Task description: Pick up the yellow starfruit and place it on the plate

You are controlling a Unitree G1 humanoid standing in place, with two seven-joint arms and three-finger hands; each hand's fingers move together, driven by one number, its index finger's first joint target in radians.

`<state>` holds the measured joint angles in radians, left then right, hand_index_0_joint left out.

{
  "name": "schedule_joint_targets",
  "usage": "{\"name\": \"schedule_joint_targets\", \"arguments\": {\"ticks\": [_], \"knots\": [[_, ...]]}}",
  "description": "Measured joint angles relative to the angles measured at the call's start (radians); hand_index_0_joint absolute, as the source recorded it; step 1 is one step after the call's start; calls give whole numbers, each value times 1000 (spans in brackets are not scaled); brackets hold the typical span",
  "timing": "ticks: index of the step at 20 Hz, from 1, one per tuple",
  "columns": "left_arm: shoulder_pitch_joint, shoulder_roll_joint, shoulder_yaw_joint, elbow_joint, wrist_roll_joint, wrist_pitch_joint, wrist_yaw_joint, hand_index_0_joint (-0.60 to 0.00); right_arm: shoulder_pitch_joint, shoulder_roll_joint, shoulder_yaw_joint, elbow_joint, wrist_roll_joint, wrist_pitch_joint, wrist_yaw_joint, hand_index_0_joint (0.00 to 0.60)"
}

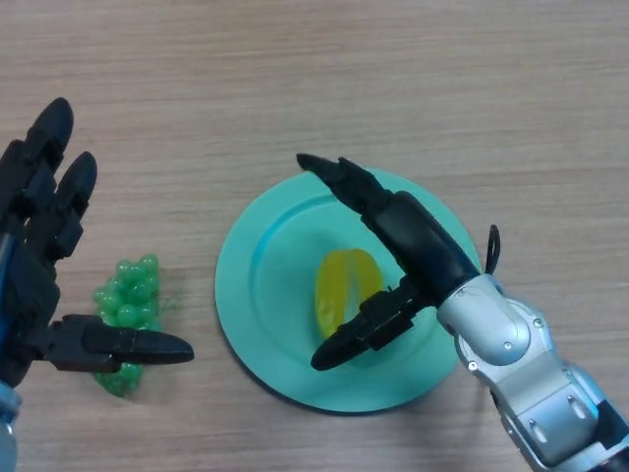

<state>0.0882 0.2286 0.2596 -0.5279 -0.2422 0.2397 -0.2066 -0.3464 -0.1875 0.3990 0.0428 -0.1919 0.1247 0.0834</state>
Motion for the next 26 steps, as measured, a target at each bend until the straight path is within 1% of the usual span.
{"name": "schedule_joint_targets", "arguments": {"ticks": [1, 2, 4, 7, 8, 9, 11, 12, 14, 15, 17, 18, 23, 24, 26], "knots": [[-1, 0, 0, 0, 0, 0, 0, 0, 28, 0, -23, -50, -11, 1, 24, 0], [-2, 0, 1, 1, -1, 0, 0, 0, 65, 0, -57, -128, -31, 16, 68, 0], [-3, 1, 0, 0, -6, 0, 0, 0, 123, 0, -97, -278, -42, 94, 146, 0], [4, 1, -5, -5, -9, 0, -23, 0, 187, -1, -157, -445, 28, 249, 196, 0], [9, 1, -6, -5, -9, 0, -35, 0, 210, -1, -193, -504, 68, 288, 209, 0], [11, 0, -7, -5, -9, 0, -39, 0, 226, 0, -221, -541, 79, 304, 221, 0], [13, 0, -10, -7, -3, 1, -40, 0, 274, -3, -299, -606, 114, 301, 225, 0], [7, 1, -10, -10, 1, 6, -41, 0, 312, -21, -325, -622, 118, 288, 222, 0], [-2, 5, -12, -16, 8, 19, -49, 0, 368, -31, -364, -646, 126, 288, 219, 0], [-7, 5, -21, -16, 37, 19, -49, 0, 379, -32, -388, -655, 153, 289, 216, 0], [-12, 5, -33, -12, 39, 19, -49, 0, 383, -33, -425, -688, 162, 289, 209, 0], [-14, 5, -46, -6, 40, 19, -47, 0, 382, -34, -429, -689, 165, 289, 188, 0], [-43, 5, -88, -5, 77, 18, -43, 0, 378, -35, -437, -723, 193, 296, 177, 0], [-42, 5, -91, -5, 77, 18, -43, 0, 381, -35, -443, -727, 205, 296, 173, 0], [-42, 5, -91, -6, 77, 18, -43, 0, 391, -34, -444, -734, 231, 304, 145, 0]]}}
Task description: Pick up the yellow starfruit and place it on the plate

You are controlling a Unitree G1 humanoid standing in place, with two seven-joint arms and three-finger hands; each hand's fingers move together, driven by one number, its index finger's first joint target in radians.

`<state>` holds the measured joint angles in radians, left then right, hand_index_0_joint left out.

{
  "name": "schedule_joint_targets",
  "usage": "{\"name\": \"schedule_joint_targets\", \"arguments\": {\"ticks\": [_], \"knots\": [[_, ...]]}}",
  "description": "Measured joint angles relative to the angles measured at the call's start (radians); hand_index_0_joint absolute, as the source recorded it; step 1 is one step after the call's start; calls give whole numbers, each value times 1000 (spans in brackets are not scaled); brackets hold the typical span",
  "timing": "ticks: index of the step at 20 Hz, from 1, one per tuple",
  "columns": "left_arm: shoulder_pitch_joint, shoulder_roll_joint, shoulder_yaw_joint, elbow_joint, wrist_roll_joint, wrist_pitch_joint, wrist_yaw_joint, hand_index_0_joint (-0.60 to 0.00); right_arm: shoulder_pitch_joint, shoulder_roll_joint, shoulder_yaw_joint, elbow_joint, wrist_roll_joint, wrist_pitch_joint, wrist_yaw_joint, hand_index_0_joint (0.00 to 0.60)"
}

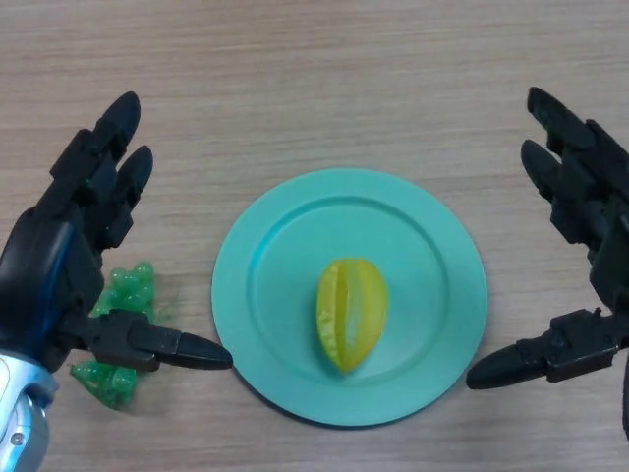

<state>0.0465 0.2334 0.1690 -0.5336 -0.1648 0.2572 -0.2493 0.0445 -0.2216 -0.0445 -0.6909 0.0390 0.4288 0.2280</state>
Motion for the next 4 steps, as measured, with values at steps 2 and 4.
{"name": "schedule_joint_targets", "arguments": {"ticks": [2, 4], "knots": [[-8, 0, 0, -8, 0, 0, 13, 0, -9, 0, 0, -33, 0, 40, -4, 0], [-15, 0, -1, -8, 2, -15, 23, 0, -18, 0, 5, -33, 0, 40, -4, 0]]}}
